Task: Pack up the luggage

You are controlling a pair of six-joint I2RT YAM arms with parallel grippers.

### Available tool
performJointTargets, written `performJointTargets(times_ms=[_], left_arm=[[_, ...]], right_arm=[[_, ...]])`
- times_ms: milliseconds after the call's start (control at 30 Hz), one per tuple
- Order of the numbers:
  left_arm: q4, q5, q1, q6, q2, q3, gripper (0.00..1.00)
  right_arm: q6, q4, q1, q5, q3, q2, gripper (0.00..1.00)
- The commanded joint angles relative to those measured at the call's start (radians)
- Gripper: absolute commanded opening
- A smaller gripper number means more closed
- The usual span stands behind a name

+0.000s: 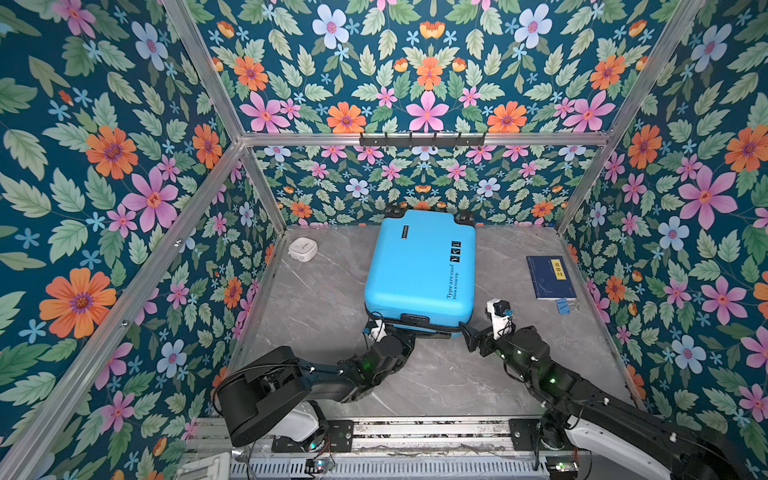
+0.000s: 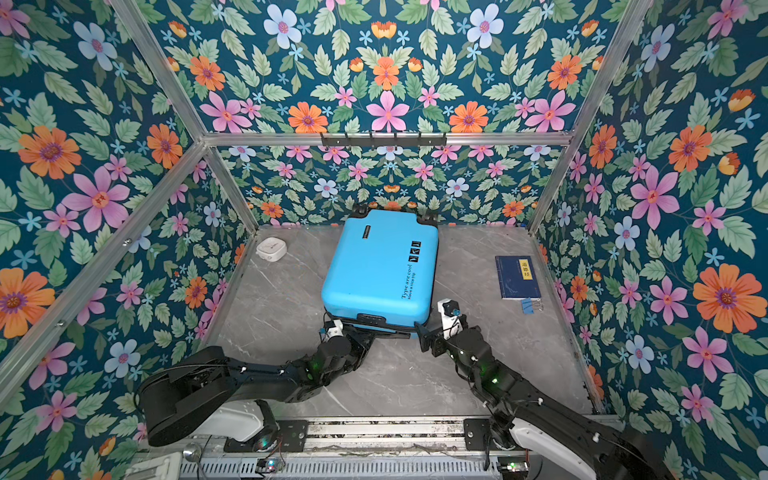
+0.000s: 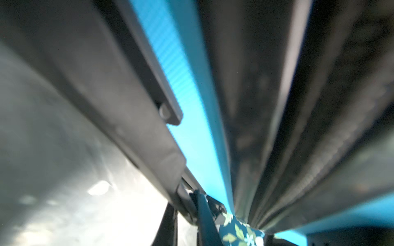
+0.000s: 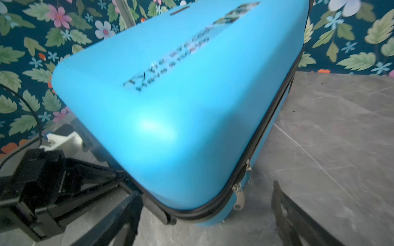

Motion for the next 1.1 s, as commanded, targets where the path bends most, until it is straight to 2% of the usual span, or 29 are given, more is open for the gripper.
performJointTargets(times_ms=[0, 33, 67, 167, 200, 400, 533, 700, 833, 900, 967, 1067], left_arm=[[0.167, 0.056, -0.028, 0.079, -0.013, 0.046, 0.36], [0.124, 0.057, -0.038, 0.081, -0.022, 0.065, 0.55], [0.074, 0.063, -0.045, 0.084, -0.034, 0.084, 0.66], [-0.061, 0.103, -0.059, 0.093, -0.071, 0.131, 0.86], [-0.1, 0.124, -0.062, 0.097, -0.084, 0.141, 0.99], [-0.434, 0.201, -0.086, 0.212, -0.243, 0.211, 1.0], [-0.65, 0.162, -0.09, 0.408, -0.36, 0.315, 1.0], [-0.837, -0.082, -0.083, 0.779, -0.459, 0.481, 1.0], [-0.775, -0.272, -0.049, 1.081, -0.505, 0.528, 1.0], [-0.693, -0.332, 0.0, 1.185, -0.51, 0.514, 1.0], [-0.633, -0.27, 0.121, 1.235, -0.502, 0.511, 1.0], [-0.602, -0.164, 0.325, 1.222, -0.466, 0.533, 0.99]], right_arm=[[-0.01, -0.141, -0.007, 0.044, -0.005, -0.113, 0.97], [-0.015, -0.168, -0.007, 0.051, -0.001, -0.146, 0.97], [-0.019, -0.188, -0.01, 0.055, 0.003, -0.17, 0.98], [-0.031, -0.219, -0.011, 0.053, 0.018, -0.205, 0.99], [-0.035, -0.223, -0.011, 0.047, 0.023, -0.206, 0.99], [-0.055, -0.242, -0.01, 0.007, 0.085, -0.166, 0.99], [-0.047, -0.24, -0.013, -0.002, 0.129, -0.127, 0.99], [-0.025, -0.287, -0.017, -0.005, 0.24, -0.023, 0.99], [0.005, -0.32, -0.019, 0.036, 0.354, 0.066, 0.99], [-0.009, -0.328, -0.019, 0.033, 0.409, 0.105, 0.99], [-0.005, -0.361, -0.037, 0.025, 0.487, 0.157, 0.99], [0.02, -0.43, -0.085, -0.017, 0.603, 0.239, 0.99]])
